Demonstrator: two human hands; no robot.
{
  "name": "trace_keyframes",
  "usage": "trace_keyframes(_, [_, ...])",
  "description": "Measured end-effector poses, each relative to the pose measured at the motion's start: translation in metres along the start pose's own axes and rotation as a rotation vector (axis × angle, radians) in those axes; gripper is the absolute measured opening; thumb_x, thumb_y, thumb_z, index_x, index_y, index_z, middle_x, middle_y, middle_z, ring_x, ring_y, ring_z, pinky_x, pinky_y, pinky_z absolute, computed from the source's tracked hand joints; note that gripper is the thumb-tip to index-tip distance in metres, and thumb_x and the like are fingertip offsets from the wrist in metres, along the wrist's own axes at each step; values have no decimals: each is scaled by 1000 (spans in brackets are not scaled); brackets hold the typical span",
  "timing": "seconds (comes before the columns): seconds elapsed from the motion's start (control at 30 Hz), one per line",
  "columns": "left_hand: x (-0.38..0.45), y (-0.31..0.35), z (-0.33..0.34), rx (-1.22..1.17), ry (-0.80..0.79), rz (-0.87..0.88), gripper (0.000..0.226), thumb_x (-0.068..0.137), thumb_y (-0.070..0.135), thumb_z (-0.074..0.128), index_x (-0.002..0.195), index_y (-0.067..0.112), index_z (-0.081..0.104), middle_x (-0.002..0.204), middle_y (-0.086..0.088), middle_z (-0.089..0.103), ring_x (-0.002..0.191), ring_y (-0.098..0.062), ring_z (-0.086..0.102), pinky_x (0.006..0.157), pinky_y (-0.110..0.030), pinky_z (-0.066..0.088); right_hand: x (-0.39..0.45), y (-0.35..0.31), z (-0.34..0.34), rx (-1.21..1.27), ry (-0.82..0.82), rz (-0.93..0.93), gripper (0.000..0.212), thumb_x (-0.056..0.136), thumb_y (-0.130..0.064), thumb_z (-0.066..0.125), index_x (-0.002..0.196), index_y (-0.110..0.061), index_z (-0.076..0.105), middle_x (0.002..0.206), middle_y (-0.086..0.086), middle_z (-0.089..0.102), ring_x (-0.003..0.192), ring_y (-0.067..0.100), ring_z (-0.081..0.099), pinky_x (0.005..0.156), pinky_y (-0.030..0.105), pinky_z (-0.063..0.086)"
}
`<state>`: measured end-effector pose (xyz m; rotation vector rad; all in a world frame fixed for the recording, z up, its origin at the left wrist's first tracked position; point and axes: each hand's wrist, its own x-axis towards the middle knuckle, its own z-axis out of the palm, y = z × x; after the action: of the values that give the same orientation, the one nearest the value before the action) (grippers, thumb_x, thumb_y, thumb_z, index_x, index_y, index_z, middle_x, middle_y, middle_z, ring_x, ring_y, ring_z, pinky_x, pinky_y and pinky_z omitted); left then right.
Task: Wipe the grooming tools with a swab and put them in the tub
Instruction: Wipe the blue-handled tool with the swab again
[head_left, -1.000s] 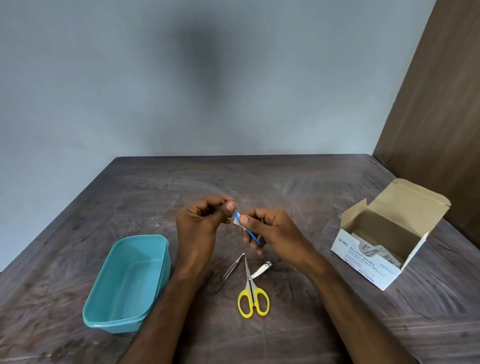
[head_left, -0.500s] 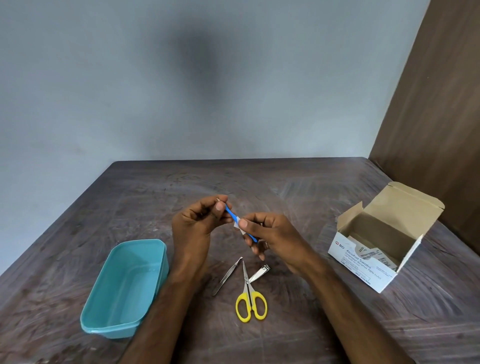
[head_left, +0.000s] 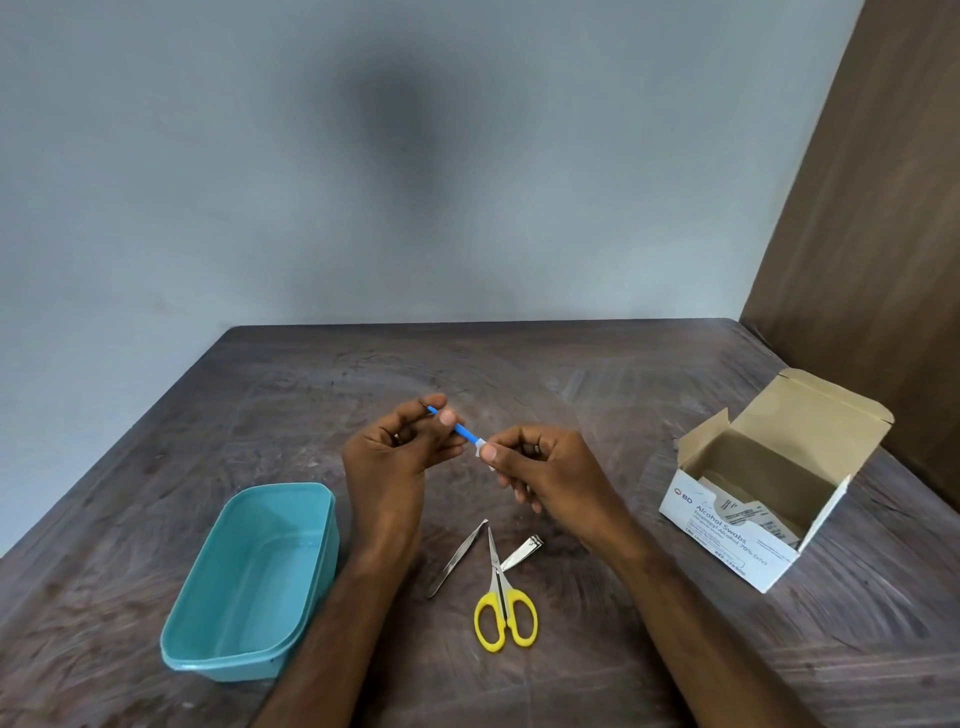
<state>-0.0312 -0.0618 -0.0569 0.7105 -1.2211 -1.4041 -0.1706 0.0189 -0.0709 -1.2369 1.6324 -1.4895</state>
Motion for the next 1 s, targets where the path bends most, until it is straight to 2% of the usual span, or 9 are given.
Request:
trace_keyframes(0.3, [3,-1,-3,-46,4,3,18,87,-1,65,104,-1,70,85,-9,77,83,-24,75,69,-29,61,1,0,-2,13,19,30,19,89,-28,74,87,-9,76,67,4,71,51,14,55,43,24,37])
trace_keyframes(0.5, [2,-1,-2,-56,25,20,18,87,0,66,105,-1,70,86,-7,77,86,-25,75,74,-35,62,1,1,-4,28,38,23,16,88,-30,74,89,-14,77,75,6,75,53,13,58,44,25,38])
trace_keyframes(0.77, [-1,0,2,-91,60,28,18,83,1,69,101,0,71,91,-17,75,86,-29,74,69,-29,61,2,2,-1,63,92,43,12,89,-27,73,89,-15,76,78,4,76,56,14,61,43,23,41])
trace_keyframes(1.0, [-3,0,3,-73,50,41,18,85,0,65,103,0,69,90,-11,76,88,-26,74,69,-27,61,2,1,-2,96,105,75,12,89,-25,74,89,-13,76,79,5,76,56,13,59,42,23,42])
